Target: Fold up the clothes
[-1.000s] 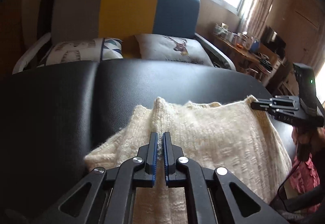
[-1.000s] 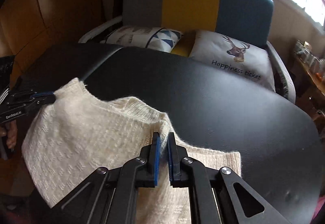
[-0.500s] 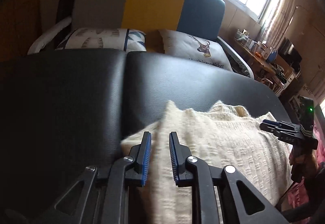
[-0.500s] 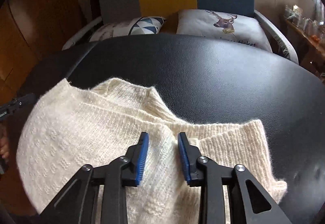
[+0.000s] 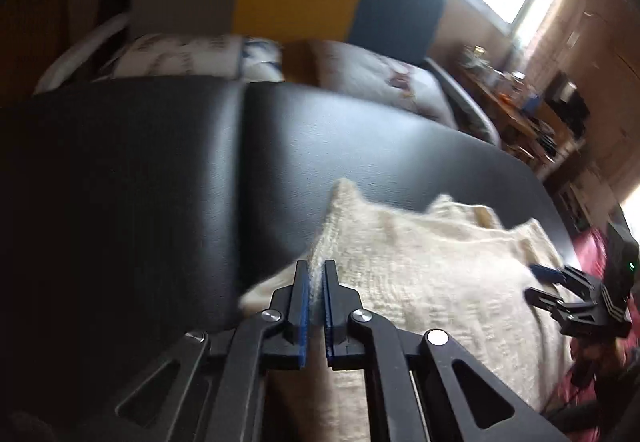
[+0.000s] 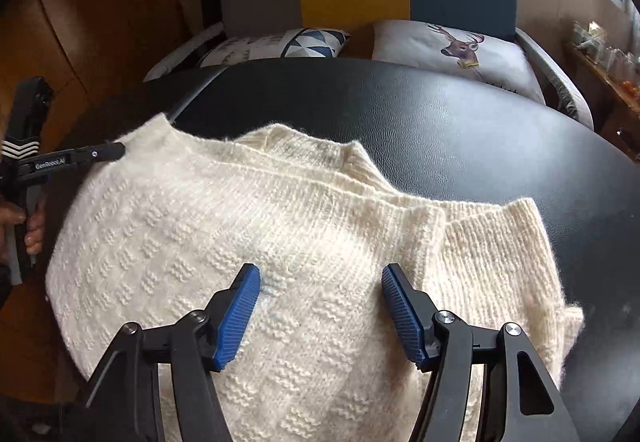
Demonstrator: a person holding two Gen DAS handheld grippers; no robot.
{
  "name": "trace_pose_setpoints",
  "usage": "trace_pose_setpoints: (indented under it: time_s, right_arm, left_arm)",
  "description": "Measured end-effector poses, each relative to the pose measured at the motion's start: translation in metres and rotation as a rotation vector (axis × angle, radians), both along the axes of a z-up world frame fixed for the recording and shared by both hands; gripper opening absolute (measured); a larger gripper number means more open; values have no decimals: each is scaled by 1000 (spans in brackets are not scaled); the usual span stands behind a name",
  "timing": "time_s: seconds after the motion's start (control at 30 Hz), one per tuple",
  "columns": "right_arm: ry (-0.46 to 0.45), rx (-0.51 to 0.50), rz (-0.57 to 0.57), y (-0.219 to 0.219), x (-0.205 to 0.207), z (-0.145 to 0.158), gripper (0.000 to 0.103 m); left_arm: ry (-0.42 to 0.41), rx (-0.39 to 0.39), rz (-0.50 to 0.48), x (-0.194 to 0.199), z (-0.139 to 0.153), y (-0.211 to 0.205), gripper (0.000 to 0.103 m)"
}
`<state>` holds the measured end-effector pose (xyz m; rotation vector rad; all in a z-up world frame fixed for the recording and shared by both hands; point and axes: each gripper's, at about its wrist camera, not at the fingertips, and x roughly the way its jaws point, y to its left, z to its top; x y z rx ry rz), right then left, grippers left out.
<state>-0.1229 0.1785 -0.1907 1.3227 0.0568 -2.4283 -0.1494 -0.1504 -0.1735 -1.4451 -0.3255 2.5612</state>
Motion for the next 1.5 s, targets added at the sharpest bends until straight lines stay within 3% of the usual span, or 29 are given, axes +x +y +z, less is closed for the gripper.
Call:
trace_pose_setpoints:
  time_s: [0.17,0.23,0.33,0.4,0.53,0.63,0.77,0.9,1.07,1.23,1.37,1.5]
  right_arm:
    - [-2,-59,-29,6,-2,-7,68]
    - [-8,-88,-24,11,0,-2,68]
    - [-16,-214,-19,38,8,18,67]
    - [-7,-273,-38,69,21,31,67]
    - [-62,-387,-78,141,56,38,67]
    - [-152,-491,-82,183,85,24,68]
    - [-253,-590,-78,208,108,-5,68]
    - [-274,-723,-33,215,113,-21,70]
    - [-338,-739,47,208,109,-34,70]
    - [-399,-799,227,186,108,-34,78]
    - [-426,-850,327,160,89,-30,80]
    - [-564,-612,437,133,103,-43,76]
  left_arm:
    - [-6,32,42,-1,-1,-3,11]
    - [-3,-16,60,0,8,1,19]
    - [46,-72,62,13,27,6,19]
    - [70,-30,27,23,40,16,19]
    - [106,63,-113,42,55,56,19]
    - [112,85,-279,52,56,114,19]
    - [121,86,-504,63,58,197,19]
    - [128,65,-656,67,59,265,19]
    - [117,25,-730,58,57,313,19]
    - [40,-63,-764,37,27,347,19]
    - [56,-101,-798,29,13,370,19]
    - [32,-104,-786,23,2,379,20]
